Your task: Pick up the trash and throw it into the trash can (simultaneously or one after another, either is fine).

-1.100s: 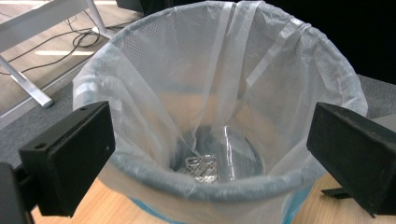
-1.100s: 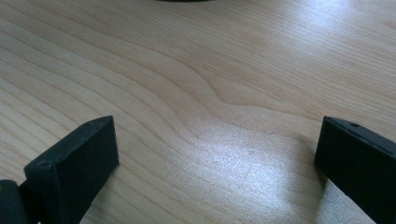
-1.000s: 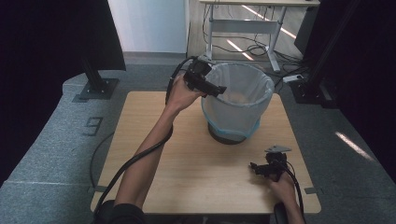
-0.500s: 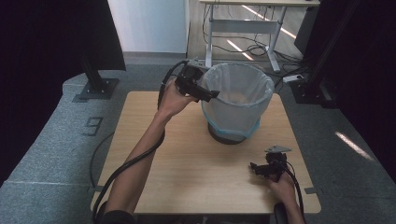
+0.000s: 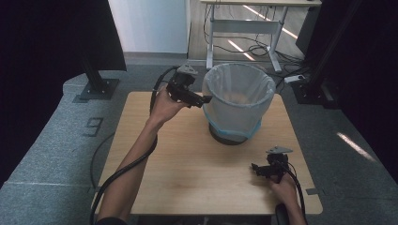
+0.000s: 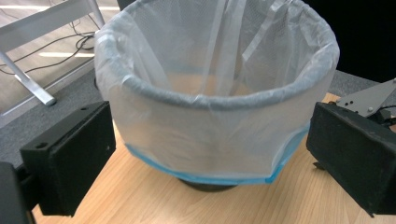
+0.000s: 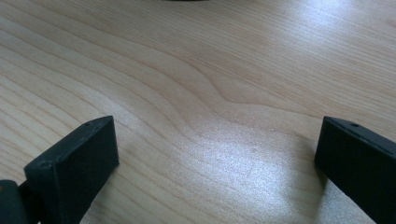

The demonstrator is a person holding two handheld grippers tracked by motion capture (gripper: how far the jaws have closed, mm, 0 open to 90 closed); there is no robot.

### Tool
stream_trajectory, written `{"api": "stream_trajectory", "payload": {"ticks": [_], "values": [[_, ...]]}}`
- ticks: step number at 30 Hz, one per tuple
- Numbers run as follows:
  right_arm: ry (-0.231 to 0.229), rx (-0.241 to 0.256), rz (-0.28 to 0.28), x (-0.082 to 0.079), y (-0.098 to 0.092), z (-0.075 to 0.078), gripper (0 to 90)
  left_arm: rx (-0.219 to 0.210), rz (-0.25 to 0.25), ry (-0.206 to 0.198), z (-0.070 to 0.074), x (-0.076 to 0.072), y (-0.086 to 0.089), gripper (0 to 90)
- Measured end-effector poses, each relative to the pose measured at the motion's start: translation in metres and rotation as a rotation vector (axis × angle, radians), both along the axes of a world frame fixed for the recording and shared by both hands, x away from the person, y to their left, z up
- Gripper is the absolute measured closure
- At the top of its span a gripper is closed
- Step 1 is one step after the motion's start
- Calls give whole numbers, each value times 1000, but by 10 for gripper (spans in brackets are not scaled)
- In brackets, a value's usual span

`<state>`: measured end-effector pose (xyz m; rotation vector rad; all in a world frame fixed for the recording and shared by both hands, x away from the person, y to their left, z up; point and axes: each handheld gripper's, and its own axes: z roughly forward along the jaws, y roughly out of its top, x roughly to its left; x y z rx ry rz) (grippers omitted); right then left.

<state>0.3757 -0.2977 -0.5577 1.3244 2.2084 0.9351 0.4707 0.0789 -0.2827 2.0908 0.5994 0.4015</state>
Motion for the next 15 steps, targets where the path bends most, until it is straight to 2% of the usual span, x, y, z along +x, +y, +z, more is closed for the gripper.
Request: {"api": "stream_trajectory", "payload": {"ticks": [15], "values": [[0,0,-1,-1,0,0,0,-27,37,-10,-8,-13,39,21]]}}
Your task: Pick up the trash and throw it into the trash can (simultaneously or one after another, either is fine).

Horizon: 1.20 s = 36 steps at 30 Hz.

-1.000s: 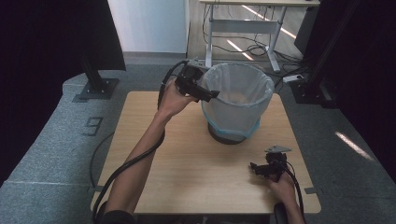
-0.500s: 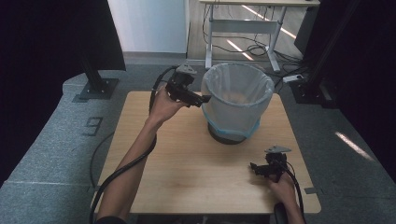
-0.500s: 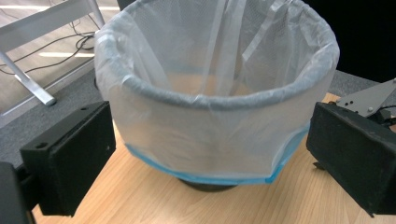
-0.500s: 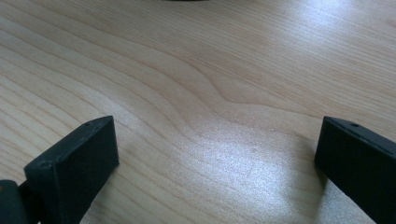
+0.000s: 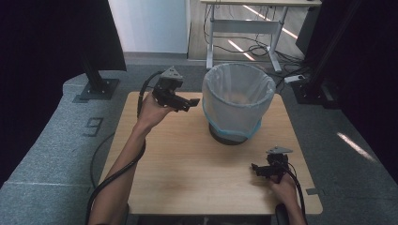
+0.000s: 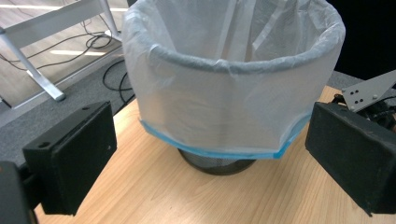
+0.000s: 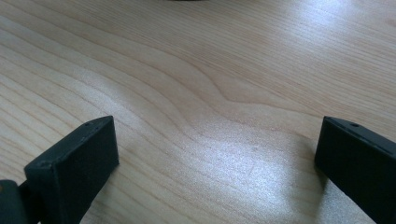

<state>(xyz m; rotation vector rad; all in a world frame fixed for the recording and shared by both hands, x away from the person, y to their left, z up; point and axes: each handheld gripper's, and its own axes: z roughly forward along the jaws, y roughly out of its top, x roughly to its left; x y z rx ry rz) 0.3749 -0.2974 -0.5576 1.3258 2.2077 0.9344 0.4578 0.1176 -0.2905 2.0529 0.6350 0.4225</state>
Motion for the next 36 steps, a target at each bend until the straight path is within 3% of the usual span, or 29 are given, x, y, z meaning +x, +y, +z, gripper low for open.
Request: {"api": "stream_trajectory", "payload": {"ticks": [29,36], "values": [[-1,1,-4,0,0,0,0,-34,92,-19,-17,-29,77,27],[-1,0,-5,-1,0,0,0,-35,113,-15,-27,-34,92,27]]}}
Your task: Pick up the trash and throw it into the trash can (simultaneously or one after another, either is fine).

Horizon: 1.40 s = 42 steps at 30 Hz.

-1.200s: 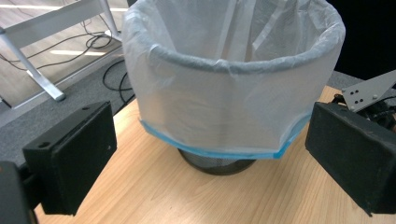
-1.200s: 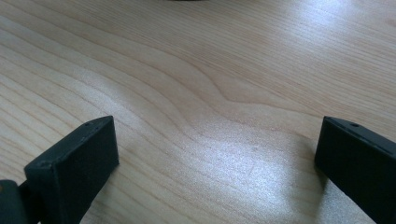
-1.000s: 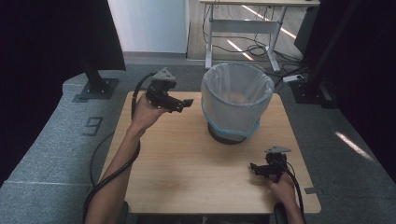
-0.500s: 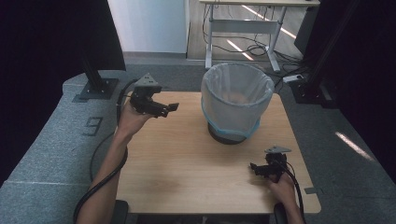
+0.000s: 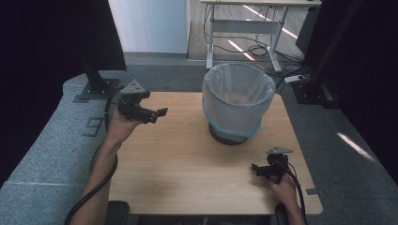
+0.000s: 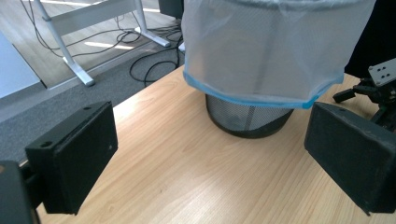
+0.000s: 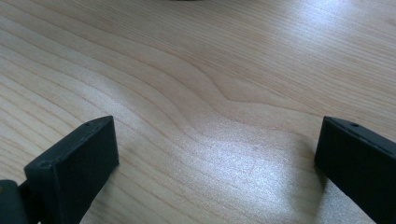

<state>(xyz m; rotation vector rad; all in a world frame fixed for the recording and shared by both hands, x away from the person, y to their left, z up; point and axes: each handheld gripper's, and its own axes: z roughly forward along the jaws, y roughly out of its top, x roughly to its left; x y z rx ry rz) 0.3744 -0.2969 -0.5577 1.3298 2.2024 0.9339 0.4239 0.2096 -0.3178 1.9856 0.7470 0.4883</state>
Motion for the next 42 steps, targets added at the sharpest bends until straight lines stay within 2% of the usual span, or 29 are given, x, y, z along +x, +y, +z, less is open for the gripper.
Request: {"api": "stream_trajectory", "payload": {"ticks": [24,32,42], "values": [[-1,1,-3,0,0,0,0,-29,44,26,-46,-12,34,23],[0,3,-5,0,1,0,0,-10,66,36,-62,-13,38,4],[0,2,-4,0,0,0,0,-21,67,60,-83,-15,40,0]]}}
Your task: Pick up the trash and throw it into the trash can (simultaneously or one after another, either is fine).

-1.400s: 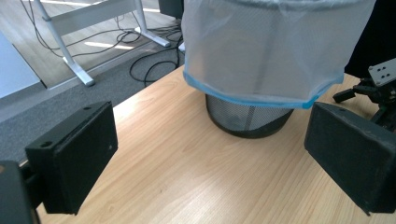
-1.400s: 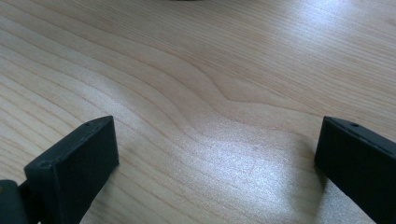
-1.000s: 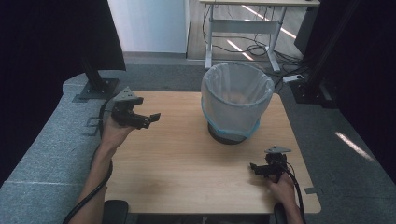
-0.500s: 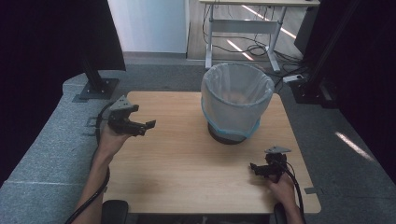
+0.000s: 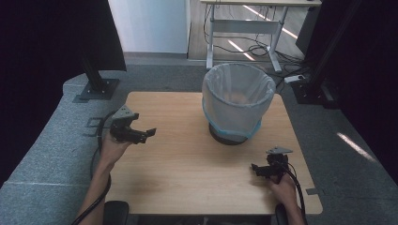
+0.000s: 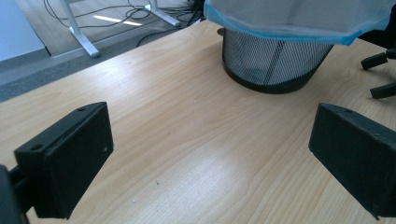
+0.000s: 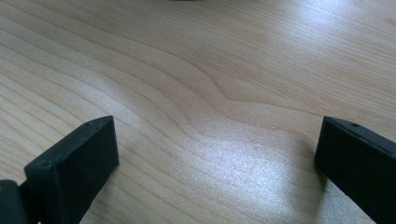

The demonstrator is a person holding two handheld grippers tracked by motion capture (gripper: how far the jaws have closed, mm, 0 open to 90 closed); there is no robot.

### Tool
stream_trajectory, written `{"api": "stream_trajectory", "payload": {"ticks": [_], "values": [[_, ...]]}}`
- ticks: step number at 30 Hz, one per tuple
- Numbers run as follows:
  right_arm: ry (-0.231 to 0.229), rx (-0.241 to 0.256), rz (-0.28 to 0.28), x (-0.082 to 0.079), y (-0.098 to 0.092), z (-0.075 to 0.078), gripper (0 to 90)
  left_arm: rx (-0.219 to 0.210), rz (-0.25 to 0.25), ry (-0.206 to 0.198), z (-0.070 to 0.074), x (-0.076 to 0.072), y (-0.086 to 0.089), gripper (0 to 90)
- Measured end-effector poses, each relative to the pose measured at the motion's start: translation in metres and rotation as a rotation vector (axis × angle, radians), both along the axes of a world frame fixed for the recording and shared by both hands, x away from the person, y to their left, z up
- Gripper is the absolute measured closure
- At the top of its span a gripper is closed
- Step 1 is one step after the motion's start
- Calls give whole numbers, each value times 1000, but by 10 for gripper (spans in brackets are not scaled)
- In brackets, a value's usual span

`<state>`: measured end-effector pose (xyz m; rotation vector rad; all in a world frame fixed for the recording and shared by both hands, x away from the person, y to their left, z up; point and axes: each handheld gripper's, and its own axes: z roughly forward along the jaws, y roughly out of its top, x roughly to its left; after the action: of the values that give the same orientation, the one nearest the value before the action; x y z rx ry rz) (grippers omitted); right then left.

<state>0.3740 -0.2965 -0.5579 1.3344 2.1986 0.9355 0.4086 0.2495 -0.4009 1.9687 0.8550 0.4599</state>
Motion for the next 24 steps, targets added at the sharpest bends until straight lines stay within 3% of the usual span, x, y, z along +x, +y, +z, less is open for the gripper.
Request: {"api": "stream_trajectory", "payload": {"ticks": [24], "values": [[-1,-1,2,0,0,0,0,-33,-38,69,-52,-5,-5,0]]}}
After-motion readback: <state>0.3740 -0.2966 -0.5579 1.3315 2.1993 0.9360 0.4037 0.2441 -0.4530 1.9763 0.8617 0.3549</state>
